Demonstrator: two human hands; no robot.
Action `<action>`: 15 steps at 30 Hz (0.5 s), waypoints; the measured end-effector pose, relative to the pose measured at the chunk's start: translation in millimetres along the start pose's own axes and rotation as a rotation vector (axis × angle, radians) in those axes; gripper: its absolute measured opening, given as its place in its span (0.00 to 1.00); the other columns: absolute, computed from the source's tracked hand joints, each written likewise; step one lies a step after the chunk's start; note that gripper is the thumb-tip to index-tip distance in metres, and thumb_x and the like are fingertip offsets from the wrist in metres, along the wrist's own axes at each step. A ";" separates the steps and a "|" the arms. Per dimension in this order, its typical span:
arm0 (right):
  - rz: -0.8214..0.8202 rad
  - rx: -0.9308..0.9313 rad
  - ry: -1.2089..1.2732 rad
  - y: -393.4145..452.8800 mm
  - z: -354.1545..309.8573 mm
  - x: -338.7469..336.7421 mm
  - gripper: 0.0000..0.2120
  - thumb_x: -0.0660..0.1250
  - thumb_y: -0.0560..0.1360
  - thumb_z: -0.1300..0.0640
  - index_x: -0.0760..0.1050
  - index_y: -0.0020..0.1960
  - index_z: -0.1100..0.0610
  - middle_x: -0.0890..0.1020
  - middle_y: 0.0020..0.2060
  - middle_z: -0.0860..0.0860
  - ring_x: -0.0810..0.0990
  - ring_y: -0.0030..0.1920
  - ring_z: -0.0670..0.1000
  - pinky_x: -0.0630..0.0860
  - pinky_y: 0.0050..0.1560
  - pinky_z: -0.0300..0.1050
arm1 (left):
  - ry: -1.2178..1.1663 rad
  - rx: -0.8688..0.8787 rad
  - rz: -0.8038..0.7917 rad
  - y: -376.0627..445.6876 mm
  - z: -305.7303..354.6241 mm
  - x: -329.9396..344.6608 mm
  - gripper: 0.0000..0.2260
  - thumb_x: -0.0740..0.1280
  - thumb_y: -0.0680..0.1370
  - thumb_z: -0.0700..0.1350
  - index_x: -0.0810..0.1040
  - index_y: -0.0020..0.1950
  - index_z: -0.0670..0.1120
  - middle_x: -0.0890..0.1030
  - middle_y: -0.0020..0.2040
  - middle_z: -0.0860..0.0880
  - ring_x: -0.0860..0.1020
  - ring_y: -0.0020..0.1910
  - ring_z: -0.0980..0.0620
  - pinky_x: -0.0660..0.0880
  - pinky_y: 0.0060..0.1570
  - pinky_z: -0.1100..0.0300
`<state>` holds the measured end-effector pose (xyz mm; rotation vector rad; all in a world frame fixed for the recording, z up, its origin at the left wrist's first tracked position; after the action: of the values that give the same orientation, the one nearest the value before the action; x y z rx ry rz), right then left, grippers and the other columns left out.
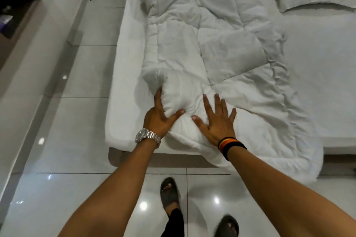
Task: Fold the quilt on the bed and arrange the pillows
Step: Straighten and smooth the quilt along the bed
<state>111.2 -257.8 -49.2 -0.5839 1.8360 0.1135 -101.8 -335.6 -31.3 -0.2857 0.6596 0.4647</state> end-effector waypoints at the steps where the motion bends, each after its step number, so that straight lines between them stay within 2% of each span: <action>1: 0.004 -0.009 0.017 -3.2 -0.7 -3.4 0.39 0.47 0.78 0.24 0.34 0.81 0.34 0.42 0.85 0.52 0.44 0.84 0.58 0.41 0.78 0.73 | 0.032 -0.008 0.032 -8.8 1.3 -6.0 0.48 0.74 0.68 0.72 0.50 0.79 0.66 0.82 0.67 0.45 0.85 0.55 0.40 0.80 0.48 0.55; 4: 0.056 -0.063 0.097 -18.2 -5.6 -12.3 0.39 0.48 0.77 0.22 0.36 0.81 0.32 0.44 0.85 0.51 0.45 0.84 0.57 0.42 0.79 0.72 | -0.013 -0.126 0.140 -54.7 -18.8 -43.4 0.42 0.73 0.65 0.76 0.59 0.73 0.69 0.83 0.51 0.51 0.81 0.44 0.47 0.76 0.42 0.59; 6: 0.066 -0.082 0.106 -32.7 -4.4 -6.9 0.38 0.46 0.77 0.22 0.38 0.82 0.32 0.45 0.85 0.50 0.45 0.84 0.56 0.42 0.78 0.70 | 0.014 -0.292 0.210 -100.9 -59.5 -75.3 0.43 0.71 0.61 0.81 0.60 0.71 0.71 0.80 0.47 0.52 0.80 0.44 0.47 0.78 0.44 0.55; 8: -0.056 -0.079 -0.012 -51.9 7.5 11.4 0.39 0.43 0.77 0.22 0.39 0.83 0.35 0.45 0.85 0.52 0.44 0.84 0.56 0.40 0.79 0.70 | 0.045 -0.491 0.213 -151.4 -102.9 -94.3 0.51 0.70 0.58 0.82 0.59 0.76 0.65 0.82 0.52 0.45 0.83 0.52 0.40 0.79 0.49 0.50; 10: -0.234 -0.093 -0.181 -78.1 23.9 35.1 0.41 0.41 0.77 0.23 0.41 0.84 0.40 0.44 0.85 0.54 0.42 0.84 0.57 0.40 0.80 0.69 | 0.063 -0.638 0.086 -190.7 -136.5 -91.4 0.56 0.71 0.63 0.79 0.52 0.83 0.58 0.80 0.67 0.37 0.80 0.64 0.35 0.77 0.58 0.46; 11: -0.284 -0.094 -0.198 -89.5 29.1 43.6 0.41 0.42 0.77 0.24 0.42 0.85 0.41 0.44 0.85 0.54 0.41 0.84 0.57 0.39 0.80 0.69 | 0.021 -0.682 0.032 -199.6 -146.2 -85.1 0.56 0.71 0.66 0.76 0.48 0.85 0.57 0.76 0.73 0.37 0.77 0.68 0.35 0.75 0.62 0.45; 13: -0.277 -0.084 -0.132 -101.5 33.1 49.3 0.39 0.44 0.79 0.25 0.42 0.85 0.41 0.43 0.85 0.53 0.40 0.84 0.57 0.37 0.79 0.69 | -0.083 -0.693 -0.009 -196.1 -146.6 -71.7 0.53 0.68 0.71 0.73 0.43 0.86 0.57 0.70 0.79 0.41 0.73 0.74 0.39 0.71 0.70 0.46; 15: -0.225 -0.111 -0.109 -94.2 31.1 40.2 0.38 0.44 0.79 0.27 0.43 0.85 0.41 0.43 0.85 0.52 0.40 0.84 0.56 0.37 0.79 0.69 | -0.104 -0.610 0.025 -168.4 -133.5 -61.5 0.51 0.66 0.73 0.74 0.44 0.86 0.57 0.68 0.81 0.45 0.71 0.76 0.42 0.69 0.73 0.47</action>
<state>170.8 -342.2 -77.2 -0.8420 1.6547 0.0946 -129.8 -553.1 -74.6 -0.8240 0.4060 0.6961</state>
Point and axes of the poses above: each hand's wrist, its own y-axis towards the middle knuckle, its own x-axis out of the palm, z = x × y, the point moved 5 cm from there along y, towards the middle knuckle
